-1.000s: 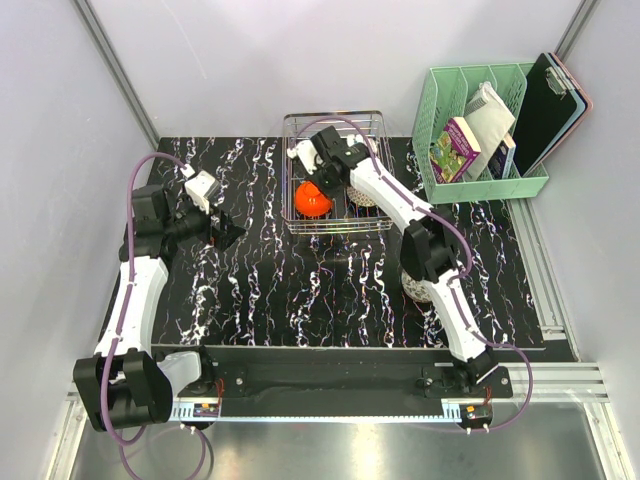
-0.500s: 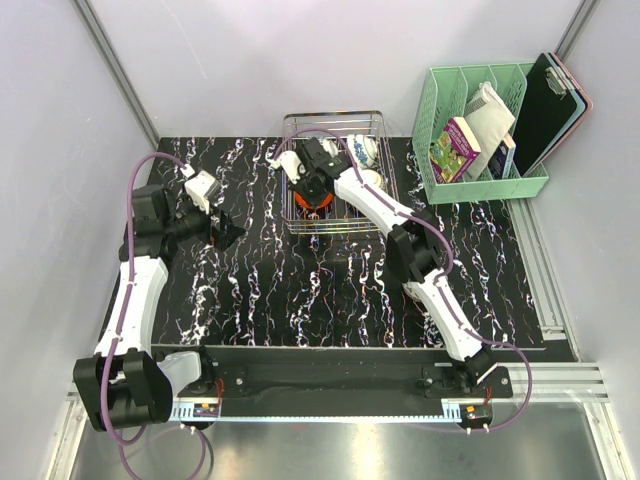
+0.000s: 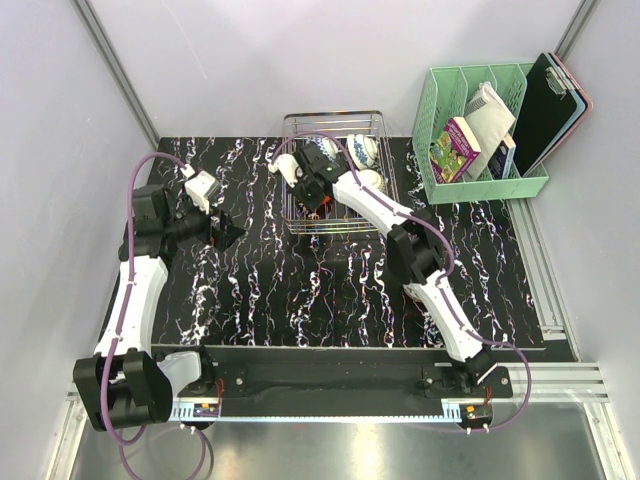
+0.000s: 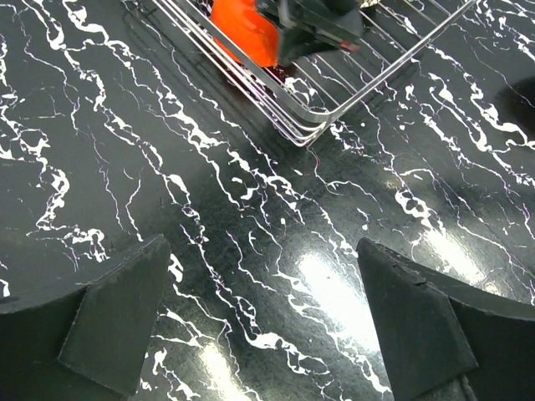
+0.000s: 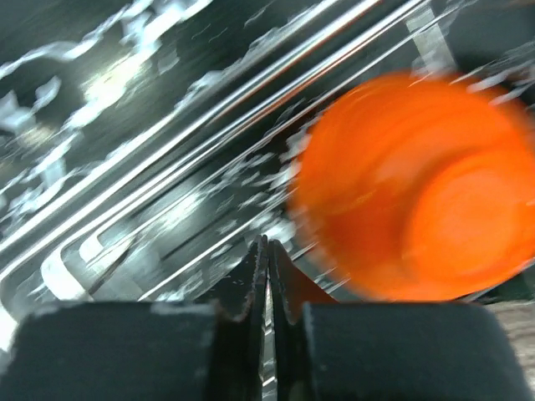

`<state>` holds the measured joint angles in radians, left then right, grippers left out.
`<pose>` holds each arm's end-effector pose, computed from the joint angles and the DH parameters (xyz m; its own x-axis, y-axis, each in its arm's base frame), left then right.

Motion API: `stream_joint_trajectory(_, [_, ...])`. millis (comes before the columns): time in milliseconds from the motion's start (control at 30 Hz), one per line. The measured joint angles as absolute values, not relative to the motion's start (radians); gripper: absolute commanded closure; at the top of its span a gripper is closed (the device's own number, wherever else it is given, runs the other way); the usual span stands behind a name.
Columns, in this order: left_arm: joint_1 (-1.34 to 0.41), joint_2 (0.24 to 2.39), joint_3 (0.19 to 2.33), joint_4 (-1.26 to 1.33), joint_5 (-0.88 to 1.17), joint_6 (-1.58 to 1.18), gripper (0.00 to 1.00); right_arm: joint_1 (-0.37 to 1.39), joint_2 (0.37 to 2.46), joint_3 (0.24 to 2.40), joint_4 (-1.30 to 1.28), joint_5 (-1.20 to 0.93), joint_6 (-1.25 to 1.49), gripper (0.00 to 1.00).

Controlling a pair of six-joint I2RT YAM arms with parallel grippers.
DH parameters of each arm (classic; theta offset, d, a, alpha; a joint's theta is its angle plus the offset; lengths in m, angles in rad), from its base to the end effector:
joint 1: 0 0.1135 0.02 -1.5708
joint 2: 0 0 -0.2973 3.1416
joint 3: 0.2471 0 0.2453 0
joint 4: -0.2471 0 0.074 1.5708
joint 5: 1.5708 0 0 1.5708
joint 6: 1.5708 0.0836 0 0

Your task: Load the bowls into the dish rack

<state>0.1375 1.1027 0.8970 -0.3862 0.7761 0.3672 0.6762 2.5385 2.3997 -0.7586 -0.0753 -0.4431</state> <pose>0.2476 -0.0249 0.3144 -0.3442 0.2110 -0.9149 0.6446 0.7616 -0.0668 0.4694 0.3847 0.1856 -0.2676 -0.7628 -0.5886 -0.8582 0.4664 -0.2143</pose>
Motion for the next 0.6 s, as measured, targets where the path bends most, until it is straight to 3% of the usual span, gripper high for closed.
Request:
stream_joint_trajectory(33, [0.138,1.102,0.897,-0.392,0.774,0.37,0.01,0.678,2.509,2.349,-0.759,-0.099,-0.432,0.81])
stream_joint_trajectory(67, [0.138,1.1,0.897,-0.395,0.773,0.372,0.01,0.68,2.48,2.31,-0.768,-0.114,-0.419,0.64])
stream_joint_trajectory(133, [0.138,1.096,0.897,-0.401,0.773,0.377,0.01,0.682,2.412,2.228,-0.78,-0.144,-0.395,0.45])
stream_joint_trajectory(167, [0.138,1.092,0.897,-0.405,0.773,0.379,0.01,0.683,2.358,2.172,-0.773,-0.15,-0.397,0.28])
stream_joint_trajectory(267, [0.138,1.079,0.897,-0.415,0.775,0.385,0.01,0.683,2.194,2.059,-0.789,-0.172,-0.37,0.11])
stream_joint_trajectory(300, [0.138,1.074,0.897,-0.419,0.775,0.388,0.01,0.683,2.126,2.018,-0.785,-0.177,-0.369,0.01])
stream_joint_trajectory(500, [0.138,1.027,0.897,-0.437,0.778,0.4,0.01,0.669,1.678,1.784,-0.749,-0.119,-0.4,0.0])
stream_joint_trajectory(600, [0.138,1.008,0.91,-0.481,0.781,0.428,0.01,0.578,1.503,1.672,-0.727,-0.091,-0.426,0.0])
